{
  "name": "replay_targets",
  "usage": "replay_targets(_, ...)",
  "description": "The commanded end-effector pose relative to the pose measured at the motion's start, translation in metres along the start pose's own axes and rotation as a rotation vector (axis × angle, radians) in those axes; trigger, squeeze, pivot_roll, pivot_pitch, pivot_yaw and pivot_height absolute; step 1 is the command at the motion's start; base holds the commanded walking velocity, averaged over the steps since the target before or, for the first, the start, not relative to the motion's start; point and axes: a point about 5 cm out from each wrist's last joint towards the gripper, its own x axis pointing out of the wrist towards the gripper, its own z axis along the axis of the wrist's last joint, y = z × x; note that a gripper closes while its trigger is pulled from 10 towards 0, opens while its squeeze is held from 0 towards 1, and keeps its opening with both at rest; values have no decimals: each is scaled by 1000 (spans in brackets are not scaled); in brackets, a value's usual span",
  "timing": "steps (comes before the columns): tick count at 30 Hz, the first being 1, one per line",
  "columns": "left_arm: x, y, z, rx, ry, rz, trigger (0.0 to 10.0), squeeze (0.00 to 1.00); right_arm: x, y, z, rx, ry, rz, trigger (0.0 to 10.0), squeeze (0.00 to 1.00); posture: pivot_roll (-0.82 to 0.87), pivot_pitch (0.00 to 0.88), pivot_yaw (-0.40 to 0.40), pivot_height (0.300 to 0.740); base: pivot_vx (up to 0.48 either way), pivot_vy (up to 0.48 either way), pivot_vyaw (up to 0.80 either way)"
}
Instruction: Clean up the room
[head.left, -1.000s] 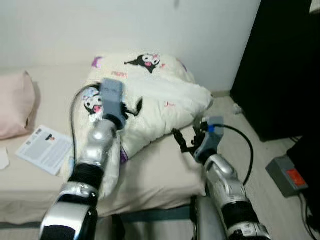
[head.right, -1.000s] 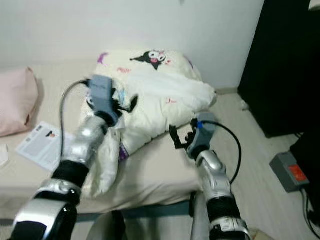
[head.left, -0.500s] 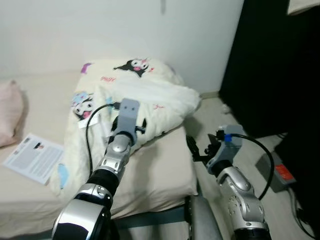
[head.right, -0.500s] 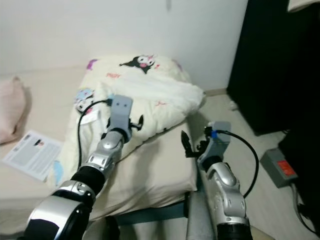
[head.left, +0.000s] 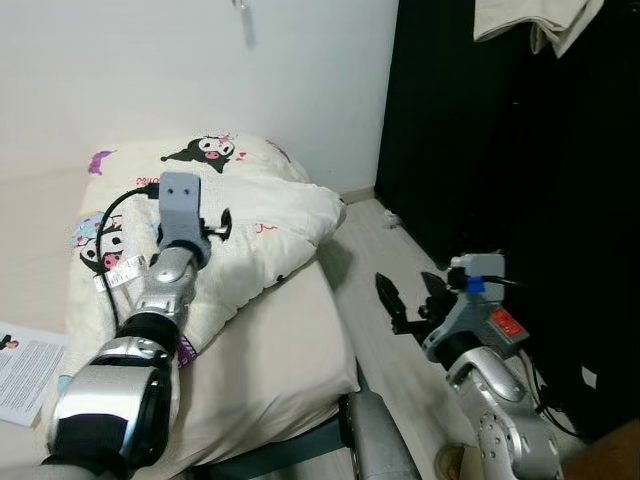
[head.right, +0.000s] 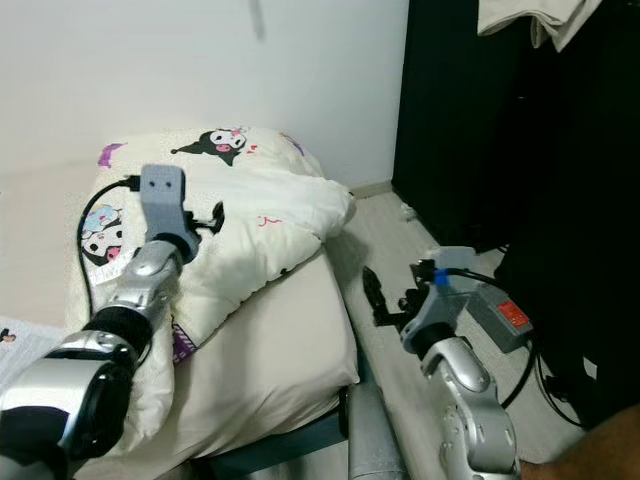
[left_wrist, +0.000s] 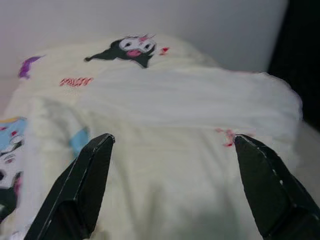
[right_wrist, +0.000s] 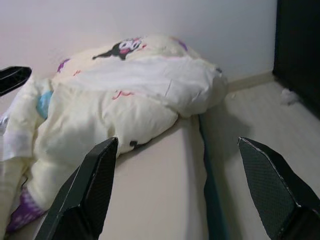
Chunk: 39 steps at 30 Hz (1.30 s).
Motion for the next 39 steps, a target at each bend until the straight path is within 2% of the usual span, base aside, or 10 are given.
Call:
replay_targets(1,-7,18,-15,50,59,35,10000,0,-3,5,-2,9,24,19,10000,0,-372,132,49,550,0,0,0)
replay_targets(5,-19,44,-35,115,151,112,10000,0,-5,13,-2,14,43,49,10000,0,-372,147,38,550,0,0,0)
replay_targets(7,-28,56,-49,97,205,168,10000,0,-6,18,-3,14,51,63,10000,0,-375,154,34,550,0,0,0)
replay_targets(13,-42,71,-66,42,260,273,10000,0,-12,25,-3,21,65,76,10000,0,-380,182,24,550,0,0,0)
replay_targets(21,-49,62,-81,-9,291,257,10000,0,-20,26,-3,29,85,71,10000,0,-386,215,19,550,0,0,0)
replay_targets(24,-51,52,-87,12,306,245,10000,0,-23,27,0,31,85,70,10000,0,-398,233,14,550,0,0,0)
replay_targets(30,-53,48,-92,68,335,245,10000,0,-24,27,1,27,93,69,10000,0,-409,242,9,550,0,0,0)
replay_targets(31,-54,46,-93,56,330,241,0,0,-25,27,3,25,94,71,10000,0,-422,249,-7,550,0,0,0)
replay_targets(35,-53,41,-93,34,314,229,0,0,-25,27,7,20,90,79,10000,0,-423,249,-16,550,0,0,0)
replay_targets(39,-51,39,-90,72,295,201,0,0,-24,25,12,-2,86,87,10000,0,-425,249,-20,550,0,0,0)
